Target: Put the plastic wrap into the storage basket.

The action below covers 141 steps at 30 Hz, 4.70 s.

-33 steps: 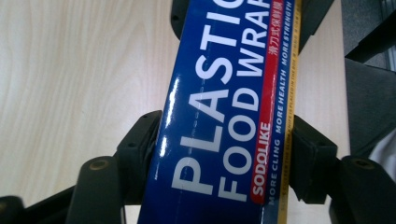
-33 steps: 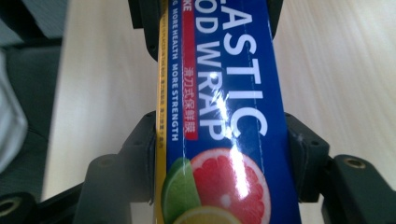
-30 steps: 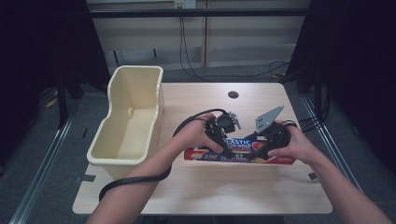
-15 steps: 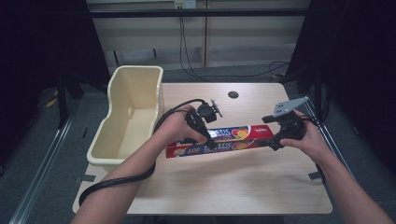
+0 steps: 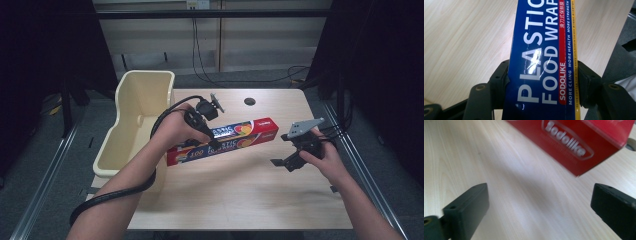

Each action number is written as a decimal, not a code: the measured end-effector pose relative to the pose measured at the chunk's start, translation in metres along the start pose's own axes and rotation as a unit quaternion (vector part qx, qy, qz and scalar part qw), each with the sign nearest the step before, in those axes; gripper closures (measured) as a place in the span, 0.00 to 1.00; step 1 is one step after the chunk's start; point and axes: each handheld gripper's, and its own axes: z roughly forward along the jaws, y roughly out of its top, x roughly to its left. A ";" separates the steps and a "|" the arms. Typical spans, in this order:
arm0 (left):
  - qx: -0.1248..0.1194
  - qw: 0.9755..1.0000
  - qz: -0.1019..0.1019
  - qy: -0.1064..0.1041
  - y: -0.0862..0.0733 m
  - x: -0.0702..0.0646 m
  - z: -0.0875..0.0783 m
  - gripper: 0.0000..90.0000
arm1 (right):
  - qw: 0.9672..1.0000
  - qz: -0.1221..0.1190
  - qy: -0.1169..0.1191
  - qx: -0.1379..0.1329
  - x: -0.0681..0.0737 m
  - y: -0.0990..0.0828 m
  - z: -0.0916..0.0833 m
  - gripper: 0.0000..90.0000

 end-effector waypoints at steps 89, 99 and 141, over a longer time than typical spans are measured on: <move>-0.058 0.957 -0.262 0.108 -0.077 0.048 -0.159 0.45 | 1.000 0.001 -0.002 0.030 0.026 -0.027 0.032 0.03; -0.063 0.952 -0.276 0.119 -0.089 0.052 -0.171 0.45 | 1.000 -0.002 0.006 0.030 0.027 -0.026 0.032 0.03; -0.087 0.899 -0.395 0.169 -0.125 0.060 -0.179 0.45 | 1.000 0.000 0.012 0.025 0.025 -0.025 0.029 0.03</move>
